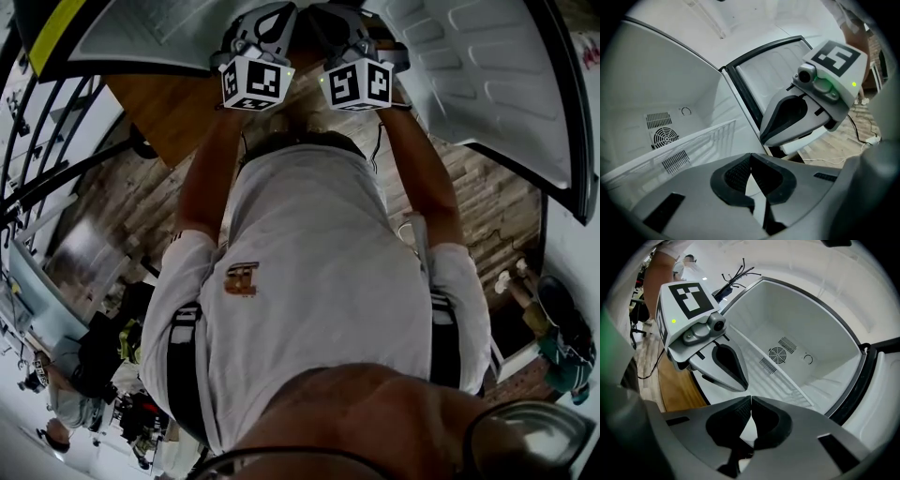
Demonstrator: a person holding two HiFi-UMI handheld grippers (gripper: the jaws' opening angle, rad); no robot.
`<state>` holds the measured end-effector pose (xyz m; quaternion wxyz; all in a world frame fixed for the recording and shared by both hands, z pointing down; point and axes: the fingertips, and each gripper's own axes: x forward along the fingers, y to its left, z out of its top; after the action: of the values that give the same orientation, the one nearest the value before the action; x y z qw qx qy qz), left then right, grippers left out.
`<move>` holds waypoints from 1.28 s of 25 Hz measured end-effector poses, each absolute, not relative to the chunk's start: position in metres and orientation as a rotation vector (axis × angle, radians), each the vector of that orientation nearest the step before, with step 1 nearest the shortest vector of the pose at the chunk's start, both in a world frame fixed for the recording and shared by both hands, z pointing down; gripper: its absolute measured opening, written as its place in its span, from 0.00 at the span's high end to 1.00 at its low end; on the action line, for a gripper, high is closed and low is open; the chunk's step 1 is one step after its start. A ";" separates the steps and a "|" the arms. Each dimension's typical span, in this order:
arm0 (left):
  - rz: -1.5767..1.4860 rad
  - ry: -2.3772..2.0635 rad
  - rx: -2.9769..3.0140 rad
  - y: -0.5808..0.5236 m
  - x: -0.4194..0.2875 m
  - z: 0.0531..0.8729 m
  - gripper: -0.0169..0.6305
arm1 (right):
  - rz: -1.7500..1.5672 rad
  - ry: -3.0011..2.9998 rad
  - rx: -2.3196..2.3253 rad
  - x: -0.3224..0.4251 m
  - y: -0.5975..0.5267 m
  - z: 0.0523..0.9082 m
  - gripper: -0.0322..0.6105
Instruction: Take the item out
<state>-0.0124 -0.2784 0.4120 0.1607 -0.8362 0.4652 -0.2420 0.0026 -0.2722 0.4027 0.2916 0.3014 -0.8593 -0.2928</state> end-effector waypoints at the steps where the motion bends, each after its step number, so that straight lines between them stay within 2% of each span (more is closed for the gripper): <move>1: -0.712 1.314 -2.380 -0.279 -0.015 0.416 0.95 | -0.788 -2.273 0.789 -0.001 -0.273 0.407 0.90; 29: -1.153 0.975 -2.225 -0.302 -0.028 0.515 0.94 | -0.880 -1.882 0.507 -0.024 -0.291 0.508 0.89; 31: -1.173 0.964 -2.226 -0.303 -0.028 0.519 0.92 | -0.880 -1.872 0.493 -0.025 -0.292 0.511 0.89; 32: -1.183 0.959 -2.229 -0.304 -0.029 0.521 0.87 | -0.881 -1.866 0.487 -0.026 -0.293 0.512 0.89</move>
<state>-0.0286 -0.3040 0.5212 0.2195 -0.8056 0.3466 -0.4275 -0.0258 -0.2930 0.5124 0.4887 0.2004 -0.7680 -0.3623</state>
